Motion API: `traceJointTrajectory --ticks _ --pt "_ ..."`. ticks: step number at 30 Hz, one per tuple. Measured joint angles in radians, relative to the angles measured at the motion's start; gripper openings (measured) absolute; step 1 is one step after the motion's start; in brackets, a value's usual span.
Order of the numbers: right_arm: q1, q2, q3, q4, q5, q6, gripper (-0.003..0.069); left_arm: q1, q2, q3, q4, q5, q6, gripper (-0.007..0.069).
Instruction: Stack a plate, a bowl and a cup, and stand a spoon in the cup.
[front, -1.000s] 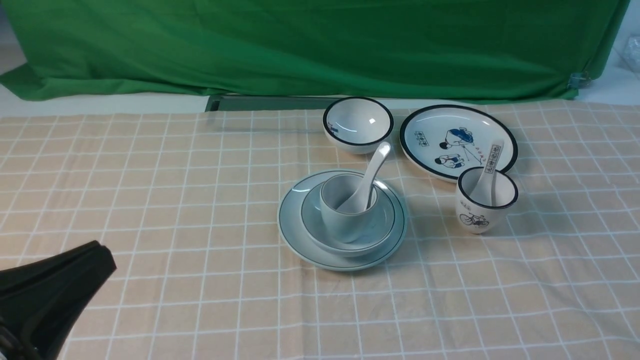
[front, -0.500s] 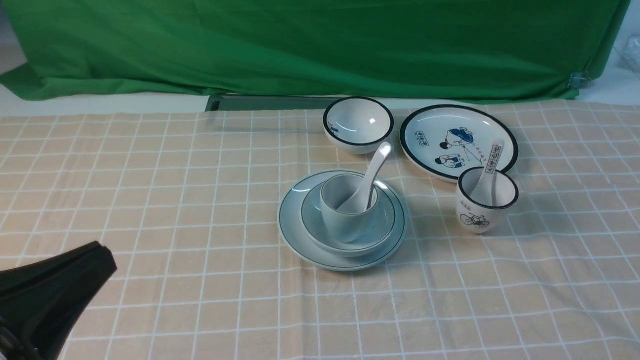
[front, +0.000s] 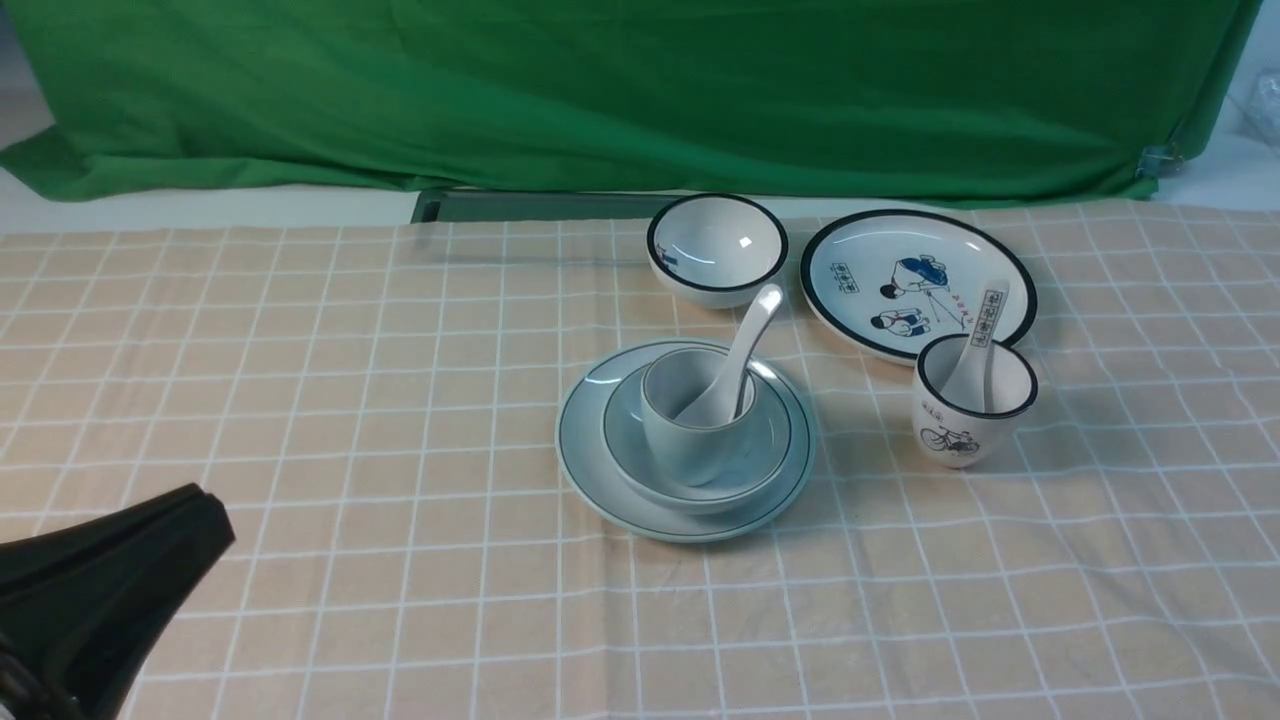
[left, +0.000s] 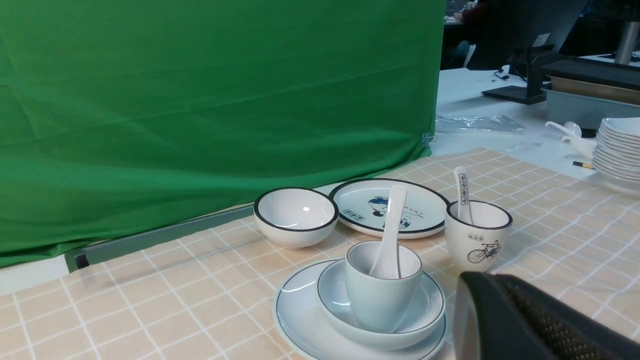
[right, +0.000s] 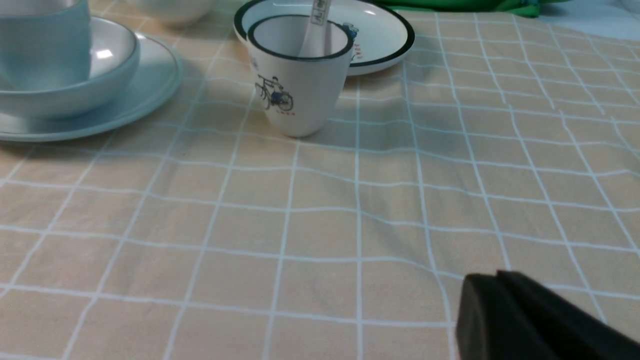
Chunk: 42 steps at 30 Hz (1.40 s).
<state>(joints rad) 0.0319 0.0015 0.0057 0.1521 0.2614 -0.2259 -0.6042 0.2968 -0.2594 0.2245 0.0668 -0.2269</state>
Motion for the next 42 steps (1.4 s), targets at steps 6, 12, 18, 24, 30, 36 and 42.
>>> traceJointTrajectory --ticks 6,12,18,24,30,36,42 --pt "0.0 0.0 0.0 0.0 0.0 0.0 0.0059 0.21 -0.077 0.045 -0.225 -0.028 0.197 0.0006" --pt "0.0 0.0 0.0 0.0 0.0 0.0 0.0078 0.527 -0.283 0.245 -0.393 -0.008 0.35 0.0006" --pt "0.0 -0.001 0.0 0.0 0.0 0.0 0.0092 0.622 -0.297 0.267 -0.406 0.168 0.35 0.0006" --pt "0.0 -0.001 0.0 0.0 0.0 0.0 0.0108 0.632 -0.298 0.267 -0.424 0.163 0.347 0.0006" --pt "0.0 -0.001 0.0 0.0 0.0 0.0 0.0125 0.632 -0.298 0.267 -0.423 0.163 0.346 0.0006" --pt "0.0 -0.001 0.0 0.0 0.0 0.0 0.0144 0.633 -0.298 0.267 -0.423 0.156 0.345 0.0007" --pt "0.0 -0.001 0.0 0.0 0.0 0.0 0.0155 0.633 -0.298 0.267 -0.423 0.156 0.343 0.0006"
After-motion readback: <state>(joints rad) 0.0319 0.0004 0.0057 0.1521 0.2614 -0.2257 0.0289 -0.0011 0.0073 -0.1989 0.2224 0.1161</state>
